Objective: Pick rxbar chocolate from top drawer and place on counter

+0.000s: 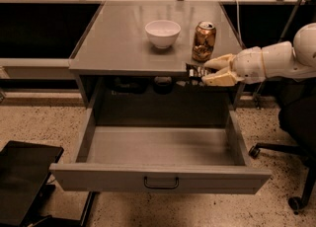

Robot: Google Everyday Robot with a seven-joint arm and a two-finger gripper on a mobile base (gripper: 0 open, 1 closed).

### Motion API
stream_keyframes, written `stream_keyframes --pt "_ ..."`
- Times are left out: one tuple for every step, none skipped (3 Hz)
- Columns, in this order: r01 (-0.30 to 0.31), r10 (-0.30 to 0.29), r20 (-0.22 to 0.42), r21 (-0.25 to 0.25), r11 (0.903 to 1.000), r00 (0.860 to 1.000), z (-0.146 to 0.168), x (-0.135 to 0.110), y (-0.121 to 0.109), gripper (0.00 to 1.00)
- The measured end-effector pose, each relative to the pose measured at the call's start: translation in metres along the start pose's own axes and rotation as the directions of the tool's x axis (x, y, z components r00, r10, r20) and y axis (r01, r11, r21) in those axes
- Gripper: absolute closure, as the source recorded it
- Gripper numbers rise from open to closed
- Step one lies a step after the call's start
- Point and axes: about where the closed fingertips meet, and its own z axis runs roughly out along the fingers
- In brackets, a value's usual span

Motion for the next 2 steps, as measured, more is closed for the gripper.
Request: stream_keyframes --pt "0.026 -0.026 -0.025 -0.002 0.9997 0.999 0.003 -0.005 -0.021 1.0" --pt "0.028 -0.04 -0.12 -0.095 0.9951 0.992 0.041 0.009 -0.048 1.0"
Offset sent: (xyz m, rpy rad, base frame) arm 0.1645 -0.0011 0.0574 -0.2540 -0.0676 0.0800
